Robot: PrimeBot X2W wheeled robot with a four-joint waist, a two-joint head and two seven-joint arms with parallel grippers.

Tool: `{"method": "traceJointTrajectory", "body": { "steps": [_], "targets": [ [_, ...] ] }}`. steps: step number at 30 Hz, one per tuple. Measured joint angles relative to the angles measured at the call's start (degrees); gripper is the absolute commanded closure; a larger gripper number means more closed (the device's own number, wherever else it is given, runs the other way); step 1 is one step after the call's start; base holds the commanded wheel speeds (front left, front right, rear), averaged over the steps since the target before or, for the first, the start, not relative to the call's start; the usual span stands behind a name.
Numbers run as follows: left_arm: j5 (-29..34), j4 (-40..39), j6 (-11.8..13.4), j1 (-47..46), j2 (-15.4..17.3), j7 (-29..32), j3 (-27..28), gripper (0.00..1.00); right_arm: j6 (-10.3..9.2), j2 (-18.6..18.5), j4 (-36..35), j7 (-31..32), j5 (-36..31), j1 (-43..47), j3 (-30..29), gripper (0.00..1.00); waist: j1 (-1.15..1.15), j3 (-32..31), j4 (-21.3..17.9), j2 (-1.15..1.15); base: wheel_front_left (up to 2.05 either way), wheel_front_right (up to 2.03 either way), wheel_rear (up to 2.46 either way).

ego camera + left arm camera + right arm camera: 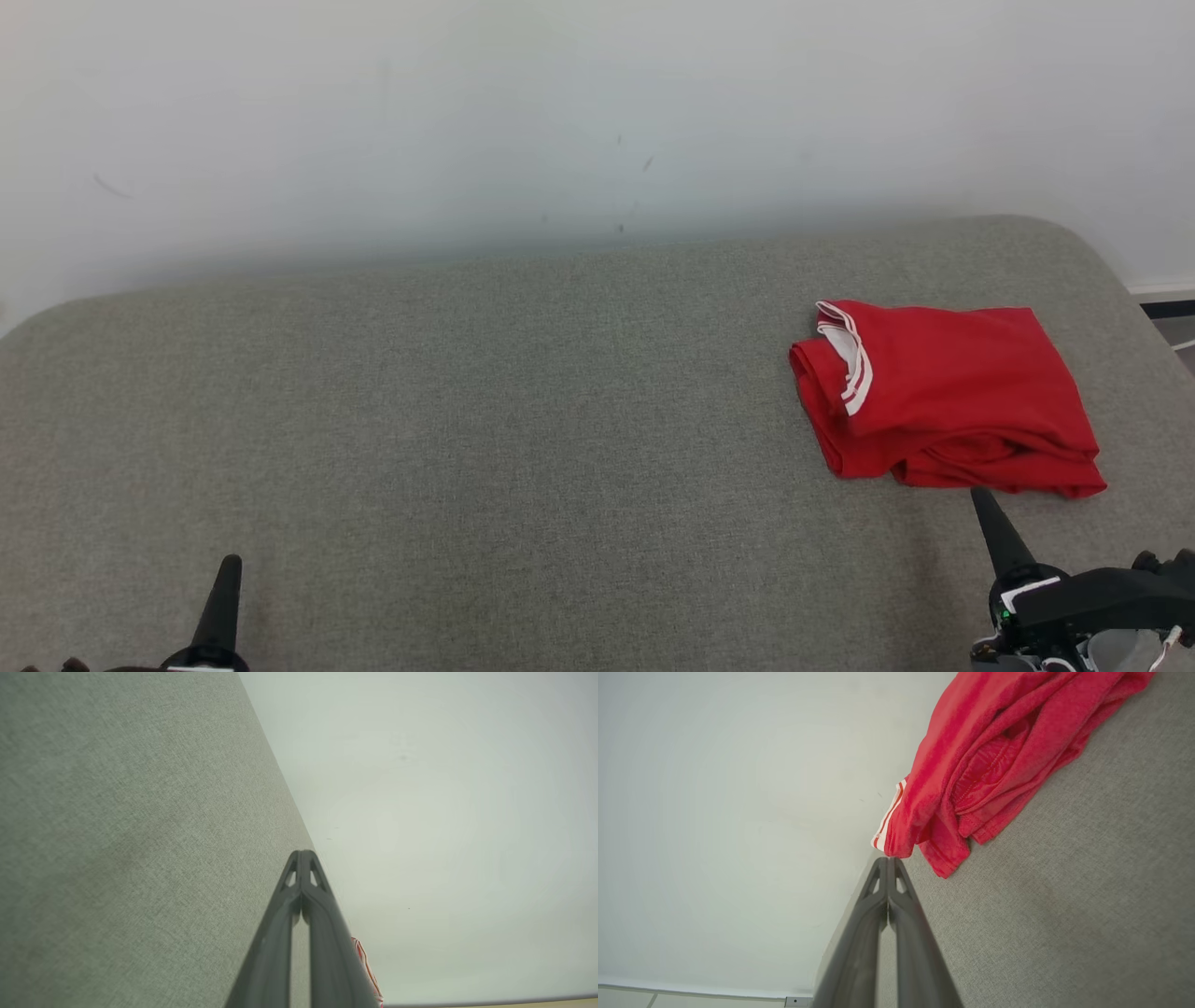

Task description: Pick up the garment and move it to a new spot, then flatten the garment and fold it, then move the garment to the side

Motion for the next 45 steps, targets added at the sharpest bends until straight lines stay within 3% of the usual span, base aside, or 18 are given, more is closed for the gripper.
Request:
{"method": "traceJointTrajectory", "body": {
  "steps": [26,45],
  "targets": [
    [-19.58,3.46,-3.70,-4.10,-2.70,2.77,3.77,1.00,3.53,4.17,2.12,3.76,16.21,-2.37,-4.61,1.00,0.00,1.16,0.27,0.00,0.00,0.00,0.00],
    [-20.09,3.82,-3.96,-4.63,-2.89,2.77,3.88,1.00,3.58,4.42,2.20,3.94,17.09,-2.40,-4.71,1.00,0.00,1.17,0.27,0.00,0.00,0.00,0.00]
  ]
}}
